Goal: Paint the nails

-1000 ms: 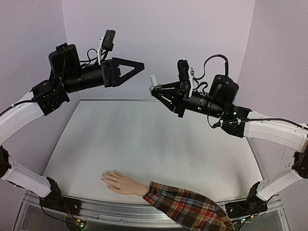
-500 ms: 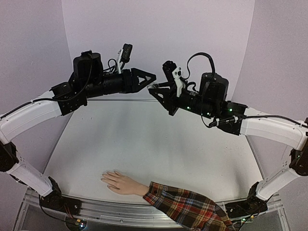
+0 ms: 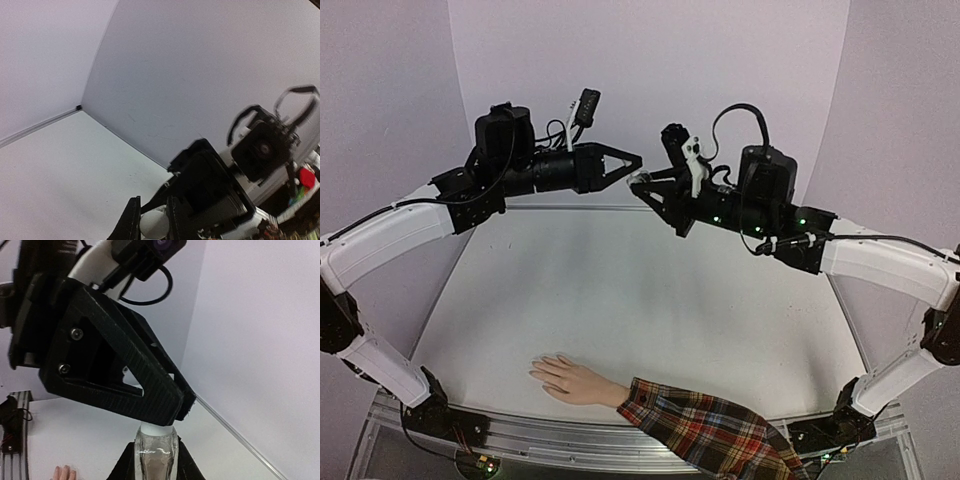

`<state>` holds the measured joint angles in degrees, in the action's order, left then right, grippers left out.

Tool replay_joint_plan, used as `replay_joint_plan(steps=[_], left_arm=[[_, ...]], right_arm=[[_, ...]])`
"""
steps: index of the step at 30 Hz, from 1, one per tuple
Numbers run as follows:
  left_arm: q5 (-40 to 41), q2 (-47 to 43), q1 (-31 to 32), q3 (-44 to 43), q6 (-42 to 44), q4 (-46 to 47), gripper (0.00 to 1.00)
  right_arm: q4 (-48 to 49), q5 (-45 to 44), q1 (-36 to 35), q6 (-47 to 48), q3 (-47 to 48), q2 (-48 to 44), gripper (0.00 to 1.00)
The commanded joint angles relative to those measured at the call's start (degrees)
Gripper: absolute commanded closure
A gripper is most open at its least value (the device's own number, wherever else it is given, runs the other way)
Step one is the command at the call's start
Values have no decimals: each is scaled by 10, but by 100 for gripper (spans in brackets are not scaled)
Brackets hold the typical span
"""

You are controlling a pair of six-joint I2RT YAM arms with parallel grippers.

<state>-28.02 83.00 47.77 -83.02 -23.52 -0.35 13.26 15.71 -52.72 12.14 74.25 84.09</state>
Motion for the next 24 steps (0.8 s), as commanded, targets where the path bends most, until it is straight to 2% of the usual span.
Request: replay_joint_plan(steps=[1,3,4,6,9,10,11,13,14,15,17,20,24], left_arm=[[-412,10,29,-1,-57,176,100],[-482,19,29,-11,-108,229,100],[-503,22,29,-12,-132,259,100],[-521,21,29,-9,-166,309,100],[-502,12,27,-16,-157,279,99],[-479,5,21,-22,-137,242,94],[-455,-3,17,-25,-106,201,82],[-380,-29,10,-24,-53,119,53],[-328,-45,9,-21,-29,79,41],[-270,-63,8,-14,-7,50,34],[-183,-84,7,-4,10,17,29],[-65,-100,7,0,18,-45,28],[-16,-93,7,-7,22,-88,35]], right_arm=[[72,463,40,-57,16,-4,100],[77,586,42,-107,52,14,100],[81,618,37,-130,63,21,100],[83,627,28,-140,66,23,100],[83,594,27,-130,52,11,100],[82,554,28,-118,39,-2,100],[82,520,29,-100,28,-11,100],[81,442,32,-79,4,-25,100],[81,403,32,-70,-7,-31,100],[80,358,33,-63,-16,-35,100],[79,297,33,-56,-23,-37,100],[77,245,32,-50,-30,-39,100],[70,204,32,-47,-28,-36,100]])
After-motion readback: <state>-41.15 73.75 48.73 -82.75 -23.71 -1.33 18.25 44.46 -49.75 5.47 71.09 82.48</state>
